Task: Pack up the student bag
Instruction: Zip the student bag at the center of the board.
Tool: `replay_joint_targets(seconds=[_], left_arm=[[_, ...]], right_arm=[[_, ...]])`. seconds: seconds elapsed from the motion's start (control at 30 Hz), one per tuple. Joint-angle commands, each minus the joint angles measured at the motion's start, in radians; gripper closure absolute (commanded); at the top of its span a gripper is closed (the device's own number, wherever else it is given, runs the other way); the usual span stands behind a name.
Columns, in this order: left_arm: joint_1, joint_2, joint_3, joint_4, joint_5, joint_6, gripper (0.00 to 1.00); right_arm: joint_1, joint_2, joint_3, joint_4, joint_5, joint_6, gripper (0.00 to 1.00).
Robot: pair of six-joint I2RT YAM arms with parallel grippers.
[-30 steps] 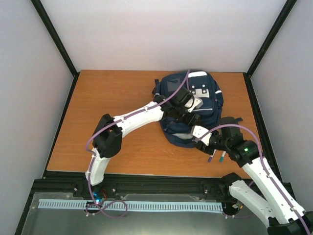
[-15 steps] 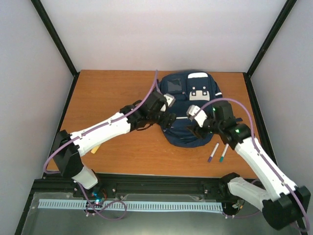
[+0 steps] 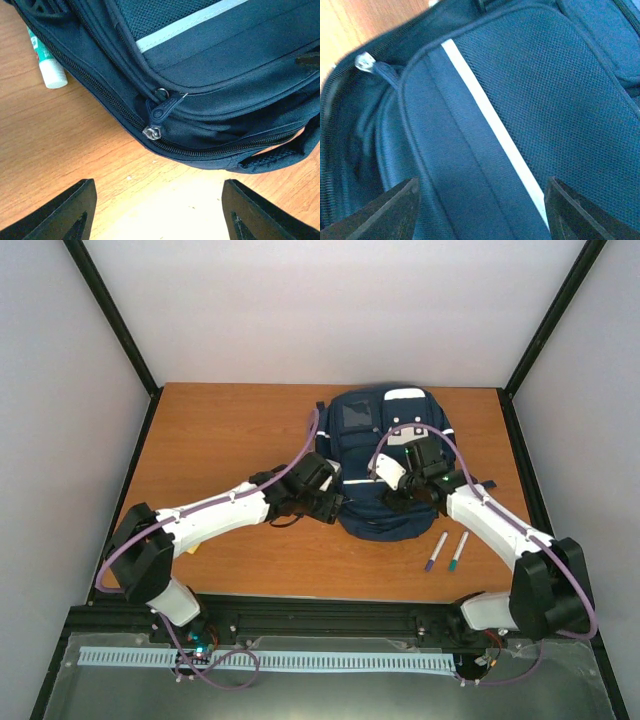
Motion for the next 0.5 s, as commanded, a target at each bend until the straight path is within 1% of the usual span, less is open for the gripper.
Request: replay_joint_targets(seconds=[0.0, 0.1, 0.17, 0.27, 0.33, 0.43, 0.47], left_arm=[[0.024, 0.005, -0.024, 0.061, 0.04, -0.07, 0.29], [0.027, 0.02, -0.026, 0.096, 0.031, -0.081, 0.29], [0.031, 0.037, -0.019, 0.107, 0.027, -0.084, 0.29], [0.035, 0.066, -0.009, 0.121, 0.032, -0.09, 0.31], [0.041, 0.084, -0.001, 0.122, 0.031, -0.095, 0.33], [0.046, 0.089, 0.001, 0.118, 0.029, -0.107, 0.35], [0.047, 0.08, -0.005, 0.119, 0.026, -0.109, 0.34]], right_arm=[[0.021, 0.064, 0.019, 0.068, 0.093, -0.096, 0.31], [0.059, 0.134, 0.03, 0.083, 0.149, -0.118, 0.31], [0.086, 0.185, 0.035, 0.116, 0.221, -0.107, 0.29], [0.127, 0.227, 0.038, 0.153, 0.283, -0.089, 0.29], [0.145, 0.244, 0.046, 0.189, 0.337, -0.055, 0.34], [0.153, 0.244, 0.083, 0.205, 0.4, -0.028, 0.46], [0.153, 0.233, 0.095, 0.201, 0.403, -0.031, 0.47]])
